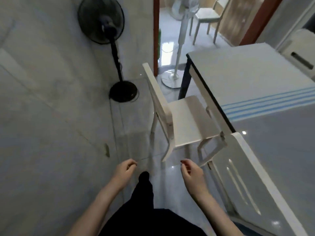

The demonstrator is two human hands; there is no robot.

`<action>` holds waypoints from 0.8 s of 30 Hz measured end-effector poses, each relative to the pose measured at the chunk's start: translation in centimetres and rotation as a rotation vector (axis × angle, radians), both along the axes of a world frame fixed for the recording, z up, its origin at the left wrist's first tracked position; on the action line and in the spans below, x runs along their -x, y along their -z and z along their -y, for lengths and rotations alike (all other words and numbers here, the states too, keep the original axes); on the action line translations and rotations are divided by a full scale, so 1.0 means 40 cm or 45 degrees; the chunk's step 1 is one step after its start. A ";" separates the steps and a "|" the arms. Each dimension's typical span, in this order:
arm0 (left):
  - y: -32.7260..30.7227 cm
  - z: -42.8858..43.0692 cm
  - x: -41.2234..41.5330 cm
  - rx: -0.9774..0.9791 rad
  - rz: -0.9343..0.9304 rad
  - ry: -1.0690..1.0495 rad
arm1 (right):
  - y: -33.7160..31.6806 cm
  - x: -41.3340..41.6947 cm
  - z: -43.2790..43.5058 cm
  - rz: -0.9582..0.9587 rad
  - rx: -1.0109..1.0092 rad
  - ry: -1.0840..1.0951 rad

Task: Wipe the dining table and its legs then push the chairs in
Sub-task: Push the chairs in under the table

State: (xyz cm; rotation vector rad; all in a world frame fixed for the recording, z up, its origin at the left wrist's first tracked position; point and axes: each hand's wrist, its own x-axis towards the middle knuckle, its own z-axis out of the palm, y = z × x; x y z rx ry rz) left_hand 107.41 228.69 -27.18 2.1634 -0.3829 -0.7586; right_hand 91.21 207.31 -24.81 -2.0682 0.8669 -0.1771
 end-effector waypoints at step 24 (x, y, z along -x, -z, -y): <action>-0.158 0.652 -0.902 -0.143 1.028 1.033 | -0.031 -0.721 0.150 -0.301 0.418 0.277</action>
